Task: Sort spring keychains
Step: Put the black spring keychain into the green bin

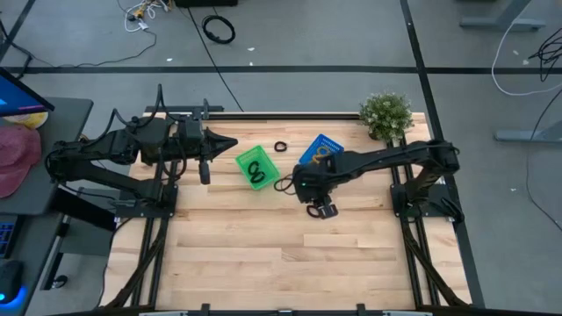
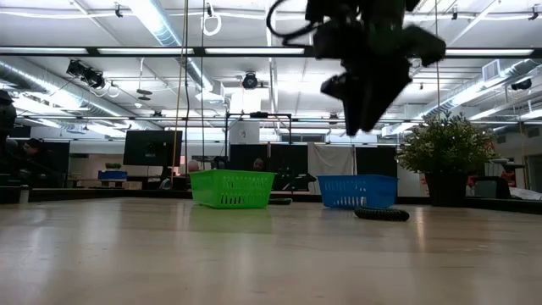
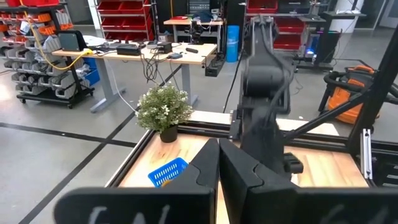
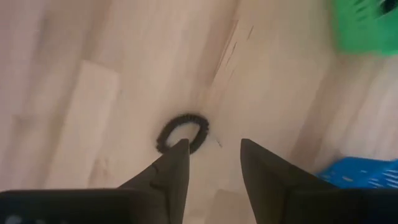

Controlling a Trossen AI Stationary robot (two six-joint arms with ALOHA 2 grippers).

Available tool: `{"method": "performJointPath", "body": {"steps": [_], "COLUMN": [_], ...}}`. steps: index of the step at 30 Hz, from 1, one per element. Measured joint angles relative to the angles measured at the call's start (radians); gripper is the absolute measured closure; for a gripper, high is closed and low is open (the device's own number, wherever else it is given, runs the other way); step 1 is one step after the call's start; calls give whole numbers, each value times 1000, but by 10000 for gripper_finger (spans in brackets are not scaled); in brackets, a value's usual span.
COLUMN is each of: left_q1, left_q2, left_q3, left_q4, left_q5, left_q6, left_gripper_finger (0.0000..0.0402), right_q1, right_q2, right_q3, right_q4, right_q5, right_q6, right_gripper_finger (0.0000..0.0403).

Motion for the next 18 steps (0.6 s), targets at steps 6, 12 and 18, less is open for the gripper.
{"method": "performJointPath", "body": {"steps": [6,12,18], "left_q1": [0,0,0], "left_q2": [0,0,0], "left_q3": [0,0,0], "left_q4": [-1,-1,-1], "left_q5": [0,0,0], "left_q6": [13,18,17], "left_gripper_finger": [385,385,385], "right_q1": [0,0,0], "right_q2": [8,15,70], "right_q3": [-144,-232,-242], "right_q4": [155,265,291], "right_q5": [67,73,55], "right_q6": [-52,-111,-171], "right_gripper_finger": [258,258,258]}}
